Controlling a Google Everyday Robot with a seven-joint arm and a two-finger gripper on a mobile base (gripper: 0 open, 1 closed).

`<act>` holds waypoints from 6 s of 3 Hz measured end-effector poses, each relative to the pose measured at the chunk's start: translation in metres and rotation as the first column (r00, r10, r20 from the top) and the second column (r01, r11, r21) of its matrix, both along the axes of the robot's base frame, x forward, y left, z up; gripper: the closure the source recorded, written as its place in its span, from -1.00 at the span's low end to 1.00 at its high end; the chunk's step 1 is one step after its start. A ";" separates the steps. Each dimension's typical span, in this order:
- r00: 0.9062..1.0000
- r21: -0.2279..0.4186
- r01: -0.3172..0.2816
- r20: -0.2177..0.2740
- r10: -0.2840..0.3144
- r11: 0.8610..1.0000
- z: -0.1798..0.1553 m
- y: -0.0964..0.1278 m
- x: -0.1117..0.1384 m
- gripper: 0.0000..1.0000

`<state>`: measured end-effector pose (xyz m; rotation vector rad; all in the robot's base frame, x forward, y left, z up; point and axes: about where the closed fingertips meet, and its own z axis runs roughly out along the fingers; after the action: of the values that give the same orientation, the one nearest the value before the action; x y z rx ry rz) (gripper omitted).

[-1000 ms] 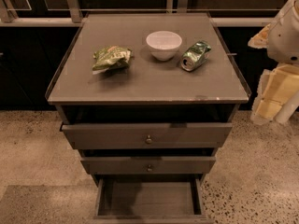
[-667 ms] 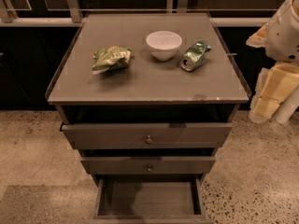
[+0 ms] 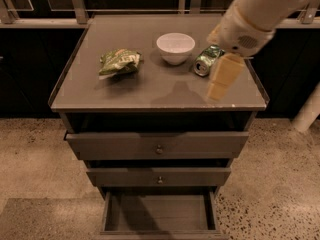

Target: Place green jalapeno chip bag into bottom drawer

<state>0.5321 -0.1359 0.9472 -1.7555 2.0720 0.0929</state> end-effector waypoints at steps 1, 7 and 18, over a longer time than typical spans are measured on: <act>0.995 0.042 -0.095 0.044 0.093 0.995 -0.013 0.079 0.053 -1.00; 0.930 0.134 -0.365 0.094 0.355 0.921 -0.071 0.232 0.142 -1.00; 0.987 0.131 -0.155 0.050 0.150 0.979 0.016 0.152 -0.051 1.00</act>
Offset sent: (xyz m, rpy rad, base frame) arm 0.0458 0.0635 -0.0098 0.0386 -0.0373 0.0725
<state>0.4811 0.0157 0.9632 -1.8154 1.8554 0.2355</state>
